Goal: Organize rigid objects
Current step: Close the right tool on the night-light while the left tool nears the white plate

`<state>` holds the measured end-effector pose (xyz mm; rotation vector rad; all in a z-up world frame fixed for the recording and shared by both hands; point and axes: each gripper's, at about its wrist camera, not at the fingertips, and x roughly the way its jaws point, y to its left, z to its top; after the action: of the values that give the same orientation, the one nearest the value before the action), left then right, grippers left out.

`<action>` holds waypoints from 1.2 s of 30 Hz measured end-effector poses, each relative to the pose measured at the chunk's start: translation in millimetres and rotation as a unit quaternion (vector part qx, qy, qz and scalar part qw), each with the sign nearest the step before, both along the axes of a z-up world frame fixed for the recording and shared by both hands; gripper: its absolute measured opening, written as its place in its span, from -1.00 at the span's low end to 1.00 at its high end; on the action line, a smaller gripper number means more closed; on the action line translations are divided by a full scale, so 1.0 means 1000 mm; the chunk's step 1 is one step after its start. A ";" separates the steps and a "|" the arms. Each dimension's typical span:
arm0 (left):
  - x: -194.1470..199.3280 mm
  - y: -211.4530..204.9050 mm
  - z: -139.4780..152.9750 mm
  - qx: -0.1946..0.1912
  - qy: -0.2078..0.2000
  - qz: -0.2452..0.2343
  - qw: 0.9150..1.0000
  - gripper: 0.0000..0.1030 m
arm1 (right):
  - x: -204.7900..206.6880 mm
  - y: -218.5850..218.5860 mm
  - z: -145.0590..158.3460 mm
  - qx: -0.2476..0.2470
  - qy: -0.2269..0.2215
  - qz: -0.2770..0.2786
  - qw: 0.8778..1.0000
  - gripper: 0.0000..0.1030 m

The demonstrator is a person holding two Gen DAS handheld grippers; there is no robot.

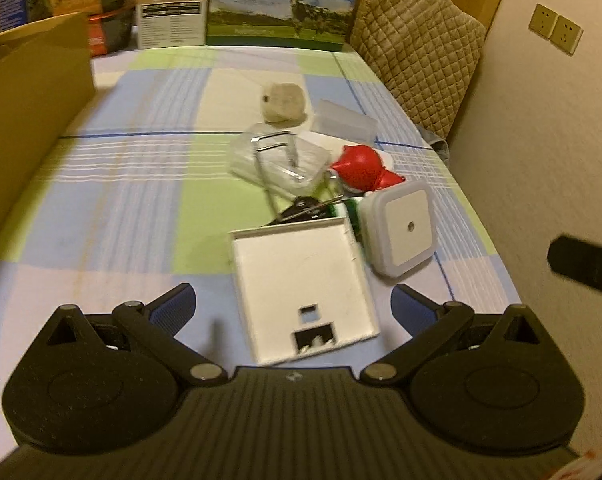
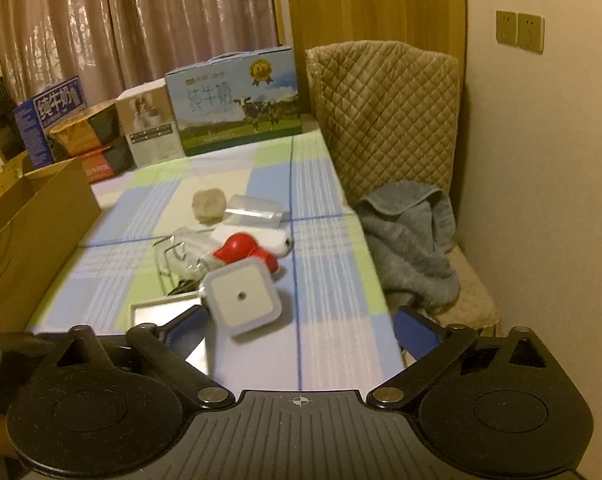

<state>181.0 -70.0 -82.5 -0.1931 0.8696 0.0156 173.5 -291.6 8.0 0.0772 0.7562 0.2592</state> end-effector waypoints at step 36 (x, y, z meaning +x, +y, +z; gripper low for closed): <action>-0.001 0.081 -0.024 0.079 -0.007 -0.113 0.990 0.74 | 0.080 0.085 -0.083 -0.103 0.025 0.155 0.982 0.63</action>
<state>179.9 11.1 -106.3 0.0538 0.8687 -0.1289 253.1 -206.1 -75.1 -0.2329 0.8405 0.4751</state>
